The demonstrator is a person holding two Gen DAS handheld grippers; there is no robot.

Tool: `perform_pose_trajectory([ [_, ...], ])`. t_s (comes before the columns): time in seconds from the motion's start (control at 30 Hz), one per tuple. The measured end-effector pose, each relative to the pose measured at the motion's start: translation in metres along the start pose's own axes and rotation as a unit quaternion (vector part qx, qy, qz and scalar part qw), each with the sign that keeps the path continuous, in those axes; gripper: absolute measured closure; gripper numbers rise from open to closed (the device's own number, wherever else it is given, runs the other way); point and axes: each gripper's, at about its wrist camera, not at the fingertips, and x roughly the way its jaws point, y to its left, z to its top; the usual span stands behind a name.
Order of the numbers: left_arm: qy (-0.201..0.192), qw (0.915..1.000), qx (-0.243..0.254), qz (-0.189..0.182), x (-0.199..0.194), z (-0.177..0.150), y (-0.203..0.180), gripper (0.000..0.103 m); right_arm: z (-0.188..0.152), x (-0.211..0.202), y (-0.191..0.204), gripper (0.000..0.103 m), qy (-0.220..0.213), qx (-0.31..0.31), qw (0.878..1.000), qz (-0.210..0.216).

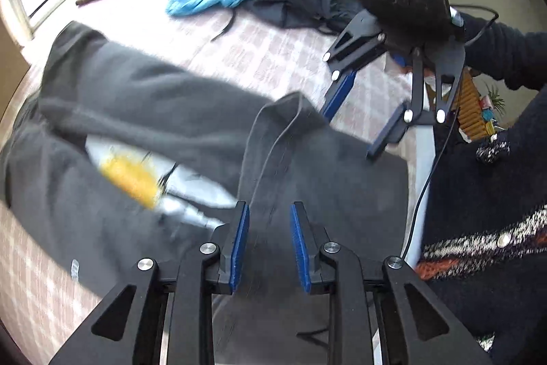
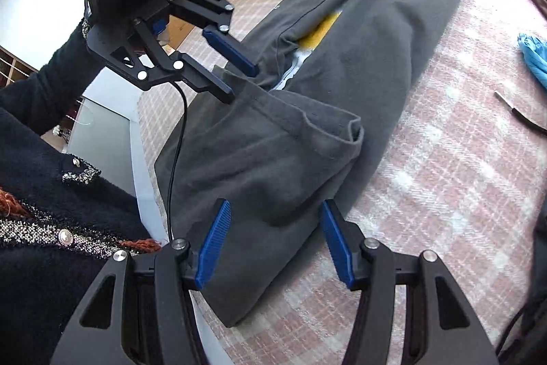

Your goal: Fold clothes

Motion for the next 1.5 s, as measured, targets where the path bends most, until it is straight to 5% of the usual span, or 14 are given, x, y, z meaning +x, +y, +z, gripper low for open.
perform_pose_trajectory([
  [0.23,0.023,0.9977,0.055,-0.032,0.038,0.047,-0.025,0.078,-0.016,-0.004,-0.001,0.049,-0.034,0.033,0.999,0.005],
  [0.33,0.033,0.9954,0.078,-0.045,0.054,0.068,-0.035,0.094,-0.018,-0.003,0.000,0.049,-0.043,0.034,0.998,0.009],
  [0.57,-0.023,0.9953,0.059,-0.074,0.020,0.060,-0.035,0.096,-0.021,0.000,-0.005,0.051,-0.054,0.044,0.997,0.027],
  [0.63,-0.031,0.9952,0.056,-0.074,0.013,0.057,-0.034,0.096,-0.020,0.007,-0.005,0.063,-0.036,0.039,0.998,0.030],
  [0.67,-0.033,0.9952,0.059,-0.071,0.009,0.055,-0.035,0.096,-0.019,0.012,-0.005,0.071,-0.022,0.037,0.999,0.032],
  [0.7,-0.031,0.9955,0.061,-0.065,0.009,0.055,-0.035,0.096,-0.020,0.016,-0.003,0.093,-0.011,0.035,0.998,0.042],
  [0.73,-0.029,0.9963,0.059,-0.055,0.012,0.057,-0.033,0.095,-0.022,0.013,-0.004,0.097,-0.016,0.041,0.998,0.050],
  [0.83,-0.025,0.9984,0.044,-0.022,0.024,0.065,-0.019,0.090,-0.029,0.008,-0.010,0.097,-0.020,0.070,0.995,0.068],
  [0.9,-0.021,0.9996,0.017,0.007,0.029,0.069,-0.004,0.093,-0.032,0.007,-0.013,0.095,-0.012,0.085,0.996,0.039],
  [0.97,-0.024,0.9993,-0.013,0.026,0.027,0.069,0.011,0.094,-0.033,-0.001,-0.015,0.080,-0.009,0.100,0.995,0.013],
  [1.17,-0.104,0.9902,-0.058,0.072,-0.059,0.000,0.007,0.085,-0.013,-0.043,-0.011,0.074,-0.067,0.078,0.992,-0.067],
  [1.27,-0.120,0.9827,-0.110,0.088,-0.086,-0.061,0.004,0.076,0.007,-0.022,-0.005,0.073,-0.042,0.059,0.993,-0.091],
  [1.5,-0.100,0.9612,-0.247,0.071,-0.046,-0.154,0.018,0.073,0.022,0.005,-0.011,0.073,-0.015,0.076,0.992,-0.096],
])
